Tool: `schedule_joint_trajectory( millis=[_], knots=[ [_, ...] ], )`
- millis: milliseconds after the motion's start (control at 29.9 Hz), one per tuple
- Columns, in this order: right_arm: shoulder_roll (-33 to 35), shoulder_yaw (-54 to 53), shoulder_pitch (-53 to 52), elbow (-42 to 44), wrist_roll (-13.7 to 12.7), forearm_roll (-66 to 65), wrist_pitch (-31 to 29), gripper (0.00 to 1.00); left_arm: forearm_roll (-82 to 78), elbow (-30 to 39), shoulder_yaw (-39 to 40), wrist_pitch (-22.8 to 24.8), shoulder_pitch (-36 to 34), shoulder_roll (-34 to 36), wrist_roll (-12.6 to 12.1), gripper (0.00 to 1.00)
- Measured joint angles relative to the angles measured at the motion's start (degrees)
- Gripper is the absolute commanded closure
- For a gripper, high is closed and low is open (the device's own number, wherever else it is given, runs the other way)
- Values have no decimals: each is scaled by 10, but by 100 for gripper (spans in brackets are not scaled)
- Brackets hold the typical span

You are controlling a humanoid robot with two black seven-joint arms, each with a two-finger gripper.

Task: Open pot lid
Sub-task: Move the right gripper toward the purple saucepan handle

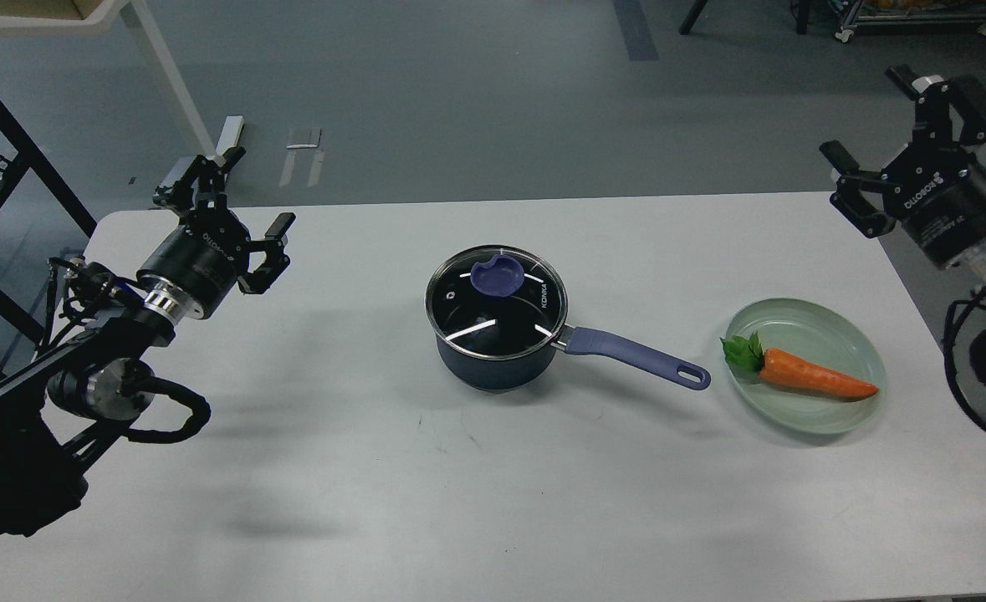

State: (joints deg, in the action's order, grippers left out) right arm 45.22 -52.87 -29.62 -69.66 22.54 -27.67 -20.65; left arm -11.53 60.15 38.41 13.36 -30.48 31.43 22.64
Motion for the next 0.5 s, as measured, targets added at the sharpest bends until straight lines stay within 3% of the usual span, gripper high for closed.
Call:
schedule_joint_trajectory(
  millis=[301, 502],
  knots=[
    [55, 87, -97, -131, 8, -359, 0, 0, -17, 1, -16, 3, -30, 21, 2, 1],
    [53, 228, -204, -145, 47, -582, 2, 0, -22, 4, -18, 3, -36, 34, 6, 1]
  ],
)
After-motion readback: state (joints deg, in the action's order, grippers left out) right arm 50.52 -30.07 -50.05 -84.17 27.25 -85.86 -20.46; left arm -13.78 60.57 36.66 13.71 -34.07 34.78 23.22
